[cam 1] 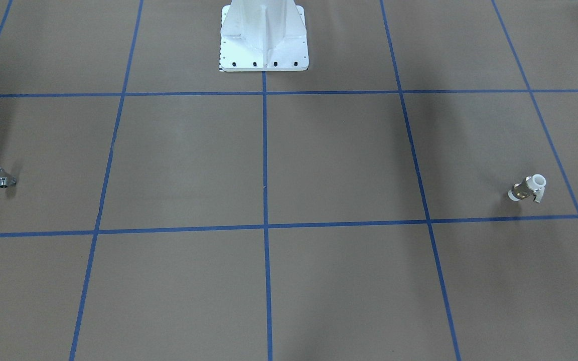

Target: Assemble PPR valve and pipe with both arms

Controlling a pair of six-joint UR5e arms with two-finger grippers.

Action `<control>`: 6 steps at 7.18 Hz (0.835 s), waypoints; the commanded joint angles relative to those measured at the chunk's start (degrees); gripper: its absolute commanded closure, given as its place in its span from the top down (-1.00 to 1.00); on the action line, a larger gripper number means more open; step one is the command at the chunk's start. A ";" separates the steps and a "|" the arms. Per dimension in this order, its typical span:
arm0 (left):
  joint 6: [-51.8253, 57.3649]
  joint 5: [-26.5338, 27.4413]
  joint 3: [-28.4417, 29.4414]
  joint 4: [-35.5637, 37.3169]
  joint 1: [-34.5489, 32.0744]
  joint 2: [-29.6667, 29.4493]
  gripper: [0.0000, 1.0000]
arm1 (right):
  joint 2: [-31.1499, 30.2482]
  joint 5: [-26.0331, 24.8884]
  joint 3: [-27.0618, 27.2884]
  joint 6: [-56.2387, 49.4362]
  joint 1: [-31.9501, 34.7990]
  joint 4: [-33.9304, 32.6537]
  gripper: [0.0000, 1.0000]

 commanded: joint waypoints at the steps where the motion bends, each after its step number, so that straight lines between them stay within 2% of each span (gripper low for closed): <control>1: 0.02 -0.46 -4.32 -0.97 1.13 -1.40 1.00 | 0.00 0.35 0.16 0.00 0.01 -0.01 0.98; 2: -3.80 -0.55 -4.78 -4.37 2.54 -2.81 1.00 | -0.43 0.70 1.47 0.09 0.01 -0.10 0.98; 3: -12.80 0.23 -4.61 -4.49 9.51 -6.82 1.00 | -0.52 0.70 1.83 0.09 0.01 -0.10 0.98; 6: -29.00 0.06 -0.48 -5.80 18.44 -11.07 1.00 | -0.26 0.62 1.74 0.00 0.01 -0.02 0.98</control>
